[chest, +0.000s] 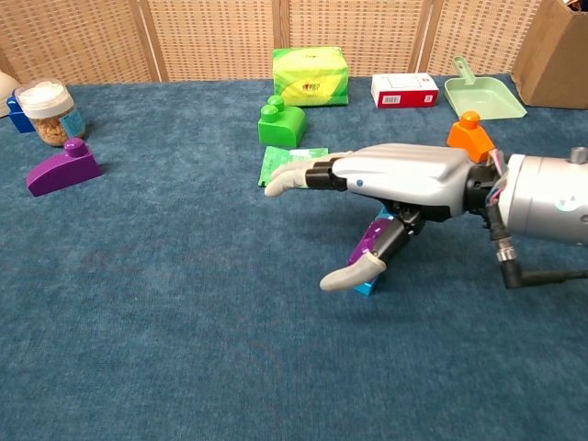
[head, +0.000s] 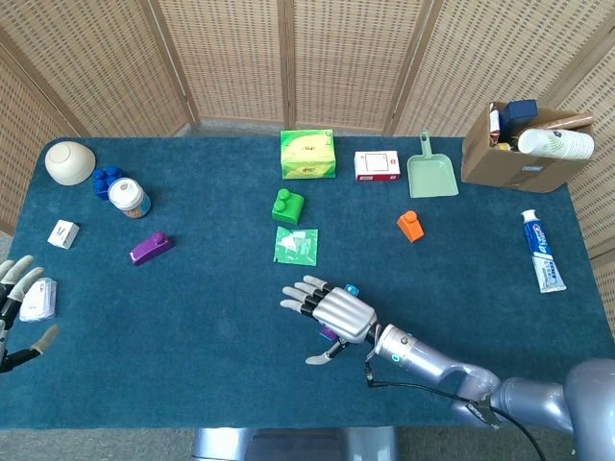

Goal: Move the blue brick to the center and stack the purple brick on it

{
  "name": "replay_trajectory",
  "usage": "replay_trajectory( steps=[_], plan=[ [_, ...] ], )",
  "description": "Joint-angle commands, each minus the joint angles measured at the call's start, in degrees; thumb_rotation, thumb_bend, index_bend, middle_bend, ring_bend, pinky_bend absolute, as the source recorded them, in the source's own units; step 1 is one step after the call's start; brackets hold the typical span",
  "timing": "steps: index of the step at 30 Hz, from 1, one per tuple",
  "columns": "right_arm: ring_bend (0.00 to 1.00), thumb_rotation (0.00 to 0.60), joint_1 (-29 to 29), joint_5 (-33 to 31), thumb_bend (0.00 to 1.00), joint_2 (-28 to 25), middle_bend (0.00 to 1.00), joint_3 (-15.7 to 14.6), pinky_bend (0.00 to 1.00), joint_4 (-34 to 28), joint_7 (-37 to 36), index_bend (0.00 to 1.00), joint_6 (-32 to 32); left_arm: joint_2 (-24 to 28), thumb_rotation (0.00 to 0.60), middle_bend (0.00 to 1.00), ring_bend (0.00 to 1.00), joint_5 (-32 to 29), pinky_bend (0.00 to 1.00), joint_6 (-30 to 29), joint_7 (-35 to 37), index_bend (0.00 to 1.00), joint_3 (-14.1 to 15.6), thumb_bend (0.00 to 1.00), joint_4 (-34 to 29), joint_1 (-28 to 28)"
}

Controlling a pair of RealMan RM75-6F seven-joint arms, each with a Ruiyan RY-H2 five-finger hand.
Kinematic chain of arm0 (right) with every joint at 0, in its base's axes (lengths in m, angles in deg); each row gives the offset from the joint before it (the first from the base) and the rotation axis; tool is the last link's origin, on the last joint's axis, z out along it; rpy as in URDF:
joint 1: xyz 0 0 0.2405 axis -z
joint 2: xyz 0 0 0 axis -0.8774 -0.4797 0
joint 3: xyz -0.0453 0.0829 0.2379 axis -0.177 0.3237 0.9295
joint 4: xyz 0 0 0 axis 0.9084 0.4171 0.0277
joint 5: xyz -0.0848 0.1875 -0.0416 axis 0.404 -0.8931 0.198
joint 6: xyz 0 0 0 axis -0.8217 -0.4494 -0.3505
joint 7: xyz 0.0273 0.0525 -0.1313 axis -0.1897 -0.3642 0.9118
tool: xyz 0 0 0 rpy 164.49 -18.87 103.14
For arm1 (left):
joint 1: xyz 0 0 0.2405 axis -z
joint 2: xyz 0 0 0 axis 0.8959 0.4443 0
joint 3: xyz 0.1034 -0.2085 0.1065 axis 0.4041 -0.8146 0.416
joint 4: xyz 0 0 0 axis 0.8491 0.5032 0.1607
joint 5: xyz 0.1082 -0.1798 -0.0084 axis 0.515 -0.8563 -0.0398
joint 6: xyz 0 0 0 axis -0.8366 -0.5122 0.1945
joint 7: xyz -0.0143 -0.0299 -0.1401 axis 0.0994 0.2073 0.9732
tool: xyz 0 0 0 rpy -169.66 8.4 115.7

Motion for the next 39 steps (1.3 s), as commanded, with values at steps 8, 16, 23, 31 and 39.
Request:
replay_trajectory(
  steps=[8, 16, 23, 31, 39],
  plan=[
    [0.0, 0.232, -1.1, 4.0, 0.0, 4.8, 0.01, -1.6, 0.0, 9.1, -7.0, 0.08, -3.5, 0.5, 0.597, 0.0, 0.0, -0.1, 0.0, -0.5, -0.2, 0.09, 0.0, 0.32, -0.7, -0.6],
    [0.0, 0.23, -0.8, 4.9, 0.0, 7.0, 0.01, -2.3, 0.0, 12.5, -7.8, 0.08, -5.5, 1.1, 0.592, 0.0, 0.0, 0.1, 0.0, -0.7, -0.6, 0.09, 0.0, 0.32, -1.3, -0.8],
    [0.0, 0.229, -0.4, 4.9, 0.0, 8.7, 0.01, -3.0, 0.0, 14.3, -7.7, 0.08, -5.7, 1.2, 0.59, 0.0, 0.0, 0.2, 0.0, -0.8, -0.7, 0.09, 0.1, 0.32, -1.5, -1.1],
    [0.0, 0.233, 0.1, 5.3, 0.0, 11.0, 0.01, -4.2, 0.0, 17.6, -7.3, 0.08, -5.8, 1.1, 0.585, 0.0, 0.0, 0.3, 0.0, -1.1, -0.4, 0.09, 0.2, 0.32, -1.4, -1.4],
    [0.0, 0.231, -0.5, 5.3, 0.0, 12.4, 0.01, -4.2, 0.0, 19.4, -8.6, 0.08, -5.7, 1.2, 0.578, 0.0, 0.0, 0.2, 0.0, -1.3, -0.3, 0.09, 0.2, 0.32, -1.4, -1.6]
  ],
)
